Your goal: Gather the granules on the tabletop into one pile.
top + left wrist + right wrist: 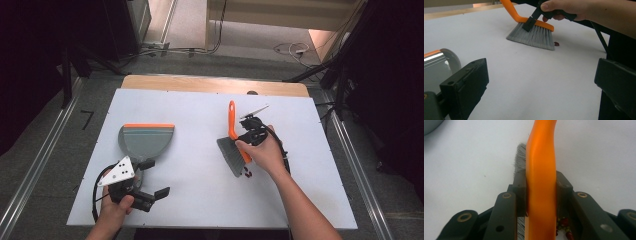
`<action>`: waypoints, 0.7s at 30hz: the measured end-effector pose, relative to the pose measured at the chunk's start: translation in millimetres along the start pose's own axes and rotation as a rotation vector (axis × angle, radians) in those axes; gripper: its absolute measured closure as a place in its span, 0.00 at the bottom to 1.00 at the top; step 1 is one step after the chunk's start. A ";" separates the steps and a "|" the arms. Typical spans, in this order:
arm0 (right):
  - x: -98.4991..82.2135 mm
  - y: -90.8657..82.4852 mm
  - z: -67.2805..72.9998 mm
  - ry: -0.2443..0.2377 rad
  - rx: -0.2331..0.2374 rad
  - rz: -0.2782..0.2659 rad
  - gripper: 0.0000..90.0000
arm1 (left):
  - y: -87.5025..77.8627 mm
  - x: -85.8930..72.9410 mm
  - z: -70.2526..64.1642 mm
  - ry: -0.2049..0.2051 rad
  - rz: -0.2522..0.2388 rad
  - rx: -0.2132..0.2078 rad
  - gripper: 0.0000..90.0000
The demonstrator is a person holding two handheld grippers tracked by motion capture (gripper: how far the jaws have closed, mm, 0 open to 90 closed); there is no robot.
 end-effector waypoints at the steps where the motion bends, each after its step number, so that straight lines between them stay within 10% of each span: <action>1: -0.2 0.0 -0.8 -0.001 0.001 -0.002 0.75 | 0.1 0.0 0.0 0.000 -0.002 -0.001 0.00; 21: -3.9 -4.5 -13.5 0.035 -0.003 -0.012 0.75 | 0.5 0.0 -0.6 0.000 0.001 0.000 0.00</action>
Point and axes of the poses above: each handheld gripper's, and its own axes: y roughly forward along the jaws, x roughly out of its top, z roughly to its left, the point moved 2 cm from there along y, roughly forward along the jaws, and after that the axes turned 3 degrees about -x, right-handed, at the moved point
